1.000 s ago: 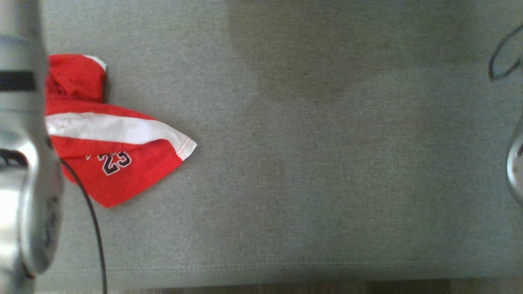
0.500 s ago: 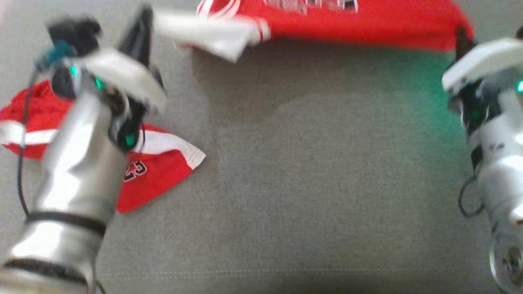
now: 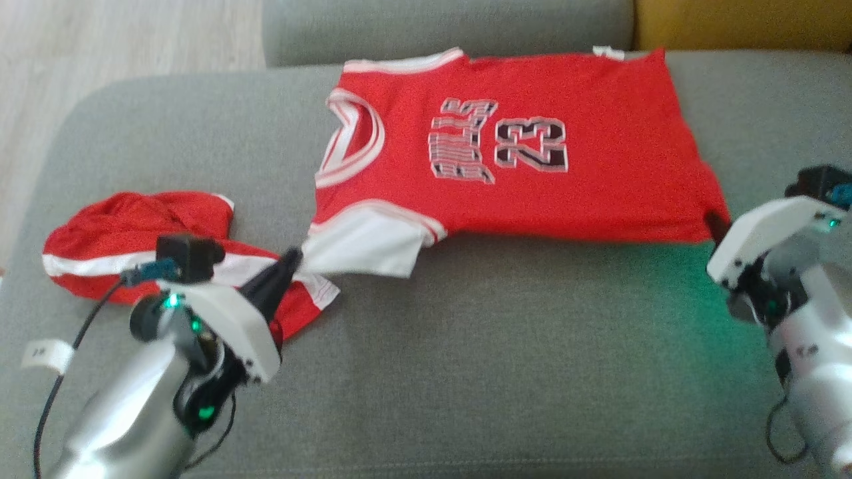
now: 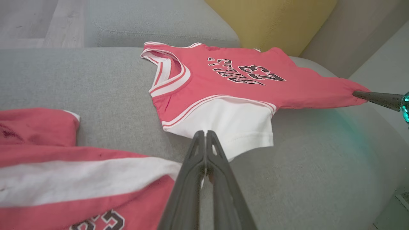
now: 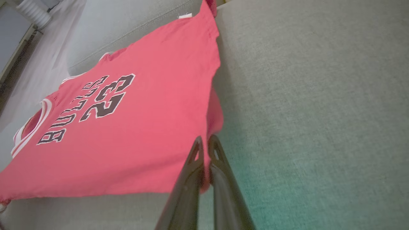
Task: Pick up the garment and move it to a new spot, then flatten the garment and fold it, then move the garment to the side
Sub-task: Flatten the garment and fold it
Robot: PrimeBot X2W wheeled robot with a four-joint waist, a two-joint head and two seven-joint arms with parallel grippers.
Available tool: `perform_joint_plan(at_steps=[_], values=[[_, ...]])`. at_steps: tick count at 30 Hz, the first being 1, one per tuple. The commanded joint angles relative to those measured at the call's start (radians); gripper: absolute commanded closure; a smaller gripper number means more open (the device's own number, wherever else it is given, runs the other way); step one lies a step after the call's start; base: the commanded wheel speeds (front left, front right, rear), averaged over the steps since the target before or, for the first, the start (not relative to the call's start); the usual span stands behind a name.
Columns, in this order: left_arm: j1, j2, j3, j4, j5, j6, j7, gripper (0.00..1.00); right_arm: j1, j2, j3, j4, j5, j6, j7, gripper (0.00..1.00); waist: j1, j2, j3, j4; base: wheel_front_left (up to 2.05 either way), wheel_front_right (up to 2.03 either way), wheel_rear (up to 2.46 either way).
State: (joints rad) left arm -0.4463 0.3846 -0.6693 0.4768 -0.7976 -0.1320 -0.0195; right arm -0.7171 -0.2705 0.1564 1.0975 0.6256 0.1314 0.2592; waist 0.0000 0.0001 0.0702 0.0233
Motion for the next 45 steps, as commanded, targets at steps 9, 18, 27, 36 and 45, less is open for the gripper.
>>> perform_joint_plan(at_steps=[9,18,27,36,45], values=[[0.157,0.161,0.028,-0.317,-0.117,0.036,0.171,1.0,0.139,-0.082,0.118,-0.138,0.121,-0.001,0.188,1.0,0.0,-0.0001,-0.112,-0.009,0.0,0.0,0.0],[0.24,0.247,0.019,-0.543,-0.174,0.079,0.291,1.0,0.236,-0.163,0.162,-0.274,0.185,-0.001,0.344,1.0,0.0,-0.0001,-0.115,-0.008,0.0,0.0,0.0],[0.125,0.274,0.053,-0.525,-0.101,0.078,0.267,1.0,0.171,-0.162,0.108,-0.328,0.163,-0.001,0.381,1.0,0.0,-0.0001,-0.039,-0.024,0.0,0.0,0.0],[-0.105,0.265,0.005,-0.415,-0.018,0.018,0.3,1.0,0.019,-0.142,0.055,-0.302,0.052,-0.001,0.414,1.0,0.0,-0.0001,0.083,-0.03,0.0,0.0,0.0],[-0.374,0.266,-0.147,-0.26,0.045,0.002,0.283,1.0,-0.103,-0.105,0.02,-0.244,-0.065,-0.001,0.442,1.0,0.0,-0.0001,0.177,-0.031,0.0,0.0,0.0]])
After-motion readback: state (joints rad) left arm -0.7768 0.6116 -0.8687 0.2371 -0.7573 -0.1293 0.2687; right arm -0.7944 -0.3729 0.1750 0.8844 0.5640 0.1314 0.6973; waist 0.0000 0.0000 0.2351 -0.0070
